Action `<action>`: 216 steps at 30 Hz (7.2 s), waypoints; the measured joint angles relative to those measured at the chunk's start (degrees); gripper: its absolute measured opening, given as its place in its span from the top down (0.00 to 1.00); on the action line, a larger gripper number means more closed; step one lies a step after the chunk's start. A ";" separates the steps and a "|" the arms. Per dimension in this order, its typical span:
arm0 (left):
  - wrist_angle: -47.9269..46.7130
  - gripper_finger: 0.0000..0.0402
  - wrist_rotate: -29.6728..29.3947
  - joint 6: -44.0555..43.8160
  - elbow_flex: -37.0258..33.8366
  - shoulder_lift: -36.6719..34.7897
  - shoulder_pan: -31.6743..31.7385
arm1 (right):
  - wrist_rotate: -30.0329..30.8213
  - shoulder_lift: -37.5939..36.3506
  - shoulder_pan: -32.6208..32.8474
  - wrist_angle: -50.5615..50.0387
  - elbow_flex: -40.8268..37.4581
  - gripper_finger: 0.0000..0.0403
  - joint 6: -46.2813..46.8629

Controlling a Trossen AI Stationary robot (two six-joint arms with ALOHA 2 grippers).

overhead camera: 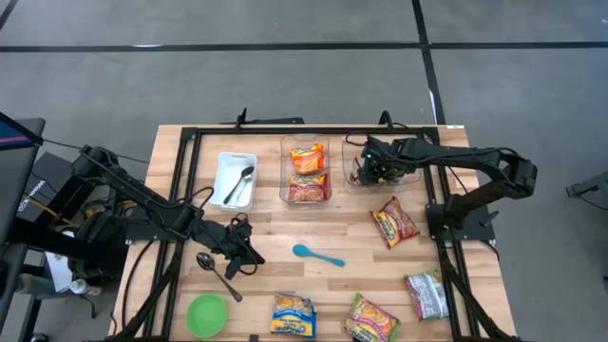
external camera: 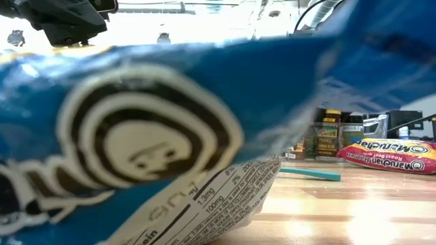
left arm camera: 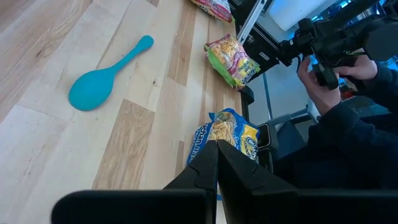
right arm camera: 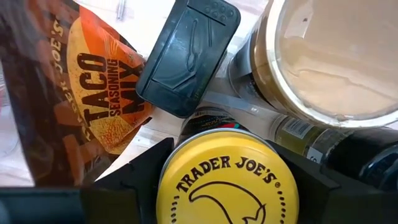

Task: Pick & Place Food Item
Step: Put the yellow spice bottle into the right transparent bin, then put the left green noodle pack into the left transparent bin

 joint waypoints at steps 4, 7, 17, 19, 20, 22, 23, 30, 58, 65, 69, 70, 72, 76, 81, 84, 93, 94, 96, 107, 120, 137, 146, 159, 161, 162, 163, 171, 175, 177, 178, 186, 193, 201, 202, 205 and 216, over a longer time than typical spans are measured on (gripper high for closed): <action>-0.02 1.00 0.00 0.00 0.00 0.00 0.01 | -0.07 -0.02 0.07 -0.09 0.00 0.43 -0.84; -0.02 1.00 0.00 0.00 0.00 0.00 0.01 | -0.19 -0.02 0.48 -0.24 0.00 0.43 -2.91; -0.04 1.00 0.02 0.00 0.00 0.00 -0.01 | 1.73 -0.02 1.77 -0.14 0.02 0.42 -3.04; -0.04 1.00 0.00 0.00 0.00 0.00 0.01 | 1.73 -0.02 1.79 -0.07 0.02 0.41 -3.03; -0.04 1.00 0.00 0.00 0.00 0.00 0.00 | 1.73 -0.02 1.87 0.05 0.02 0.40 -3.01; -0.04 1.00 0.01 0.00 0.00 0.00 -0.01 | 1.75 -0.06 2.08 0.26 0.02 0.39 -2.97; -0.04 1.00 0.00 0.00 0.00 0.00 0.00 | 1.75 -0.06 2.21 0.31 0.02 0.39 -2.99; -0.04 1.00 0.00 0.01 0.00 0.00 0.00 | 1.75 -0.07 2.21 0.57 0.02 0.39 -2.63; 0.09 1.00 0.00 0.00 0.00 0.00 -0.01 | 4.13 -7.43 4.24 -1.74 0.02 0.39 0.17; 0.11 1.00 0.00 0.00 0.00 0.00 -0.01 | 4.11 -7.41 4.46 -1.99 0.02 0.39 1.46; 0.13 1.00 0.00 0.00 0.00 0.00 -0.01 | 3.82 -7.41 4.46 -2.21 0.02 0.39 1.54; 0.13 1.00 0.00 0.00 0.00 0.00 -0.01 | 3.85 -7.41 4.46 -2.31 0.02 0.39 1.55; 0.13 1.00 0.00 0.00 0.00 0.00 -0.01 | 3.84 -7.41 4.46 -2.30 0.02 0.39 1.55; 0.13 1.00 0.02 0.02 0.00 0.00 0.01 | 3.93 -7.41 4.46 -2.18 0.02 0.39 1.55; 0.14 1.00 0.01 0.00 0.00 0.00 0.00 | 4.08 -7.39 4.46 -2.19 0.02 0.39 1.80; 0.15 1.00 0.00 0.00 0.00 0.00 0.01 | 4.12 -7.41 4.46 -1.06 -1.33 0.39 2.89; 0.15 1.00 0.00 0.00 0.00 0.00 -0.01 | 3.94 -7.46 4.46 3.21 -4.42 0.39 3.61; 0.15 1.00 0.00 0.00 0.00 0.00 0.01 | 3.93 -7.28 4.46 3.21 -4.42 0.39 3.68; 0.15 1.00 0.00 0.00 0.00 0.00 -0.01 | 4.07 -6.45 4.46 3.21 -4.42 0.39 4.05; 0.52 1.00 0.00 0.00 0.00 0.00 0.00 | 4.09 -5.77 4.46 4.04 -4.39 0.39 6.06; 0.87 1.00 0.00 0.00 0.00 0.00 -0.01 | 4.09 -5.77 4.46 3.85 -4.39 0.26 7.13; 0.83 1.00 0.00 0.00 0.00 0.00 -0.01 | 4.09 -7.54 4.46 2.99 -4.39 0.16 7.08; 0.83 1.00 0.00 0.00 0.00 0.00 -0.01 | 4.57 -14.43 4.85 2.10 -4.39 0.17 6.07; 0.81 1.00 0.00 0.00 0.00 0.00 -0.01 | 3.60 -26.40 8.39 2.16 -4.37 0.17 3.63; 0.82 1.00 0.01 0.00 0.00 0.00 -0.01 | 2.62 -27.96 10.67 2.16 -4.37 0.17 3.67; 0.81 1.00 0.01 0.00 0.00 0.00 0.01 | 2.42 -28.63 11.92 2.16 -4.37 0.17 3.85; 0.81 1.00 0.00 0.00 0.00 0.00 -0.01 | 2.13 -29.27 13.31 2.16 -4.37 0.17 4.27; 0.81 1.00 0.00 0.00 0.00 0.00 -0.01 | -2.17 -31.21 24.69 2.14 -4.37 0.17 9.06; 0.81 1.00 0.00 0.00 0.00 0.00 0.01 | -4.11 -30.43 30.67 2.13 -4.37 0.17 9.77; 0.81 1.00 0.00 0.00 0.00 0.00 -0.01 | -5.06 -29.76 33.73 2.19 -4.37 0.17 10.62; 0.81 1.00 0.00 0.00 0.00 0.00 0.00 | -5.16 -29.29 35.37 2.12 -4.37 0.17 11.32; 0.83 1.00 0.00 0.00 0.00 0.00 -0.01 | -6.49 -24.40 47.27 2.22 -4.37 0.17 18.43; 0.85 1.00 0.00 0.00 0.00 0.00 -0.01 | -7.95 -17.94 54.92 9.23 -4.37 0.17 19.32; 0.85 1.00 0.00 0.00 0.00 0.00 0.00 | -8.45 -11.04 59.26 18.40 -4.37 0.17 23.88; 0.85 1.00 0.00 0.01 0.00 0.00 -0.01 | -8.44 -10.21 59.25 19.43 -4.37 0.17 24.38; 0.92 1.00 0.00 0.00 0.00 0.00 0.01 | -8.46 -7.18 59.13 22.15 -4.37 0.17 26.01; 1.25 1.00 0.00 0.00 0.00 0.00 0.01 | -14.29 3.95 56.75 33.47 -4.38 0.17 31.19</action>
